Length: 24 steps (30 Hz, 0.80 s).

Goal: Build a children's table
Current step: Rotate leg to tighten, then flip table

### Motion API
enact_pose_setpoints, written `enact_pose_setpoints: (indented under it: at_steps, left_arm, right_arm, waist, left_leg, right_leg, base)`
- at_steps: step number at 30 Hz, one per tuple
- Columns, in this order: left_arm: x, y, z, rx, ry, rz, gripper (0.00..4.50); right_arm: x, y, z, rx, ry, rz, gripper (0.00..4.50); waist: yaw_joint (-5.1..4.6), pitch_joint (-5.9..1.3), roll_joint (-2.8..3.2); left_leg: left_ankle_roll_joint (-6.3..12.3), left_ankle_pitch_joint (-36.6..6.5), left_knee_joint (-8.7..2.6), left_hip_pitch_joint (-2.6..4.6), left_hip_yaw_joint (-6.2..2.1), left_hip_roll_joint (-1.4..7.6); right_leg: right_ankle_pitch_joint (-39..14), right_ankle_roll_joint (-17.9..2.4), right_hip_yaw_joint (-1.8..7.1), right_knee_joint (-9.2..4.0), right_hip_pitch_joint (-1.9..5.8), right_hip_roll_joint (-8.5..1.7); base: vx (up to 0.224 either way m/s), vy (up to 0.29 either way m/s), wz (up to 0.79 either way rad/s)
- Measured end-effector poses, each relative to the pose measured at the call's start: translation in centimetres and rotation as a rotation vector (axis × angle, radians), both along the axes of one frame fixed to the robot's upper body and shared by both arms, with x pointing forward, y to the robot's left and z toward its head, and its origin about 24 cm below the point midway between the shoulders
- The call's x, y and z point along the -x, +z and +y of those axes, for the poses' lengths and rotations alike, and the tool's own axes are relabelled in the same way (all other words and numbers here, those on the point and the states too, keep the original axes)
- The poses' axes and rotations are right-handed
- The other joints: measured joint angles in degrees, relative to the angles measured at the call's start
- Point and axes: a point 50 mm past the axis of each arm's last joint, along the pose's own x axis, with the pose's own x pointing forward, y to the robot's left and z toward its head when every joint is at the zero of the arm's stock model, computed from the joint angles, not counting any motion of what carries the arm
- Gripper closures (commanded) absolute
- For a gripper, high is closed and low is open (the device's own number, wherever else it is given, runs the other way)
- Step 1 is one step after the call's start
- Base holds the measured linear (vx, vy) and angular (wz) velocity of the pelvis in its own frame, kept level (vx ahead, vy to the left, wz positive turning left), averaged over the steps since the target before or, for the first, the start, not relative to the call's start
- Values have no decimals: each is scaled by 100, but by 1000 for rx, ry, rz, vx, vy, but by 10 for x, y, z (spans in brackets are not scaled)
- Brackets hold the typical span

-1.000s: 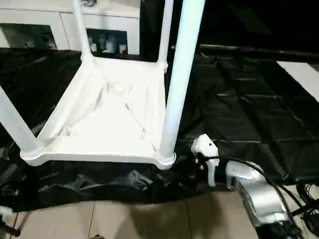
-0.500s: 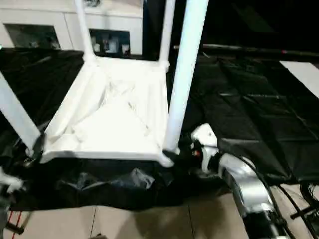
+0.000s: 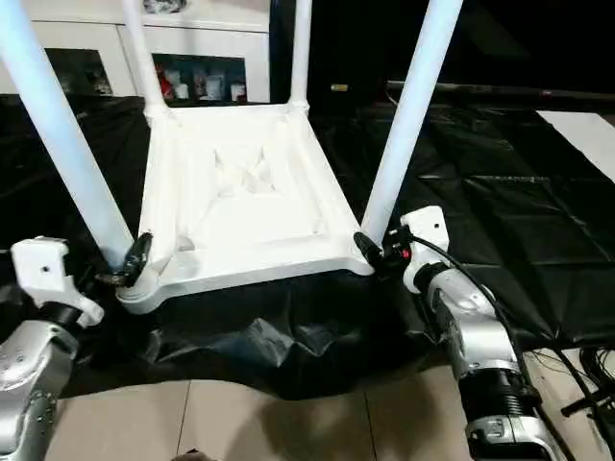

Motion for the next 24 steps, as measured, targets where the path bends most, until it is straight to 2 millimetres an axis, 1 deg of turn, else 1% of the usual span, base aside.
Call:
enact_pose_setpoints:
  at_steps: [1,3,4,5,6,7,9,11,13,15,17,18,20,21,22,24]
  left_arm:
    - [5,-5,-3,22,22,26,2]
    - [13,-15,-6,51,45,75,30]
    - [16,-19,-7,71,52,91,30]
    - [18,-20,-8,80,57,95,30]
    - [19,-20,-8,82,62,98,56]
    - [20,-20,-7,80,72,100,68]
    - [20,-20,-7,77,79,104,75]
    - [21,-20,-9,85,83,110,89]
    - [21,-19,-10,89,86,109,113]
    - [21,-19,-9,91,95,111,121]
    - [21,-19,-9,93,104,114,125]
    - [21,-19,-9,100,108,115,151]
    - [20,-19,-9,111,116,114,166]
    - [20,-18,-9,112,120,114,166]
    - [20,-18,-9,112,119,114,190]
    - [19,-18,-10,113,116,115,198]
  right_arm:
    - [4,1,2,-29,-2,-15,0]
    - [11,-2,6,-73,21,-14,0]
    - [19,-6,7,-83,54,-6,0]
    - [24,-9,9,-92,81,5,0]
    - [29,-11,12,-98,108,8,0]
    - [35,-12,13,-100,140,11,0]
    - [41,-15,14,-104,172,28,0]
    - [48,-15,11,-117,199,47,0]
    - [56,-14,10,-128,242,65,0]
    - [62,-12,11,-135,302,82,0]
    - [65,-11,12,-136,343,94,0]
    - [67,-9,15,-146,370,97,0]
    - [68,-6,20,-157,416,100,0]
    - [68,-5,24,-157,437,100,0]
    - [69,-4,29,-159,460,101,0]
    - [69,-5,34,-169,473,105,0]
  waist:
    - [0,-2,-2]
    - [7,-4,-11]
    - [17,-3,-17]
    - [23,-4,-22]
    - [27,-4,-22]
    - [26,-3,-22]
    - [20,-2,-25]
    - [19,0,-28]
    - [20,2,-31]
    - [20,2,-31]
    - [17,2,-31]
    - [12,2,-31]
    - [18,1,-32]
    - [18,1,-32]
    - [17,1,-32]
    - [18,1,-32]
  left_leg:
    - [0,0,0,-1,5,2]
    - [1,0,0,-6,10,7]
    - [2,0,0,-10,14,10]
    - [2,0,1,-10,15,11]
    - [3,0,-1,-11,17,12]
    - [3,0,-2,-9,23,14]
    - [3,0,-3,-8,25,15]
    - [3,-1,-5,-4,32,17]
    - [3,-1,-8,-2,32,19]
    - [3,-1,-11,-2,35,20]
    - [3,-1,-11,-1,35,21]
    - [3,-1,-11,-1,35,21]
    - [3,-1,-10,-1,36,22]
    - [3,-1,-10,-2,35,22]
    - [3,-1,-10,-2,35,22]
    - [3,0,-10,-3,35,22]
  right_leg:
    - [-4,4,2,-5,0,0]
    - [-15,8,1,-11,-1,0]
    - [-21,10,0,-13,-1,0]
    - [-27,10,0,-13,-1,0]
    - [-30,12,-1,-15,-1,0]
    - [-33,15,0,-15,-1,0]
    - [-35,17,0,-16,0,0]
    - [-37,20,3,-17,0,0]
    - [-56,51,2,-17,1,0]
    - [-56,52,2,-16,1,0]
    - [-56,52,2,-16,2,1]
    - [-56,53,2,-16,1,1]
    - [-56,53,1,-16,2,0]
    - [-56,53,1,-16,2,0]
    - [-56,53,1,-16,2,0]
    - [-56,53,1,-16,2,0]
  base:
    - [0,0,0]
    - [0,0,0]
    - [0,0,0]
    - [0,0,0]
    - [0,0,0]
    - [0,0,0]
    - [0,0,0]
    - [0,0,0]
    - [0,0,0]
    - [0,0,0]
    - [0,0,0]
    - [0,0,0]
    - [0,0,0]
    - [0,0,0]
    - [0,0,0]
    - [0,0,0]
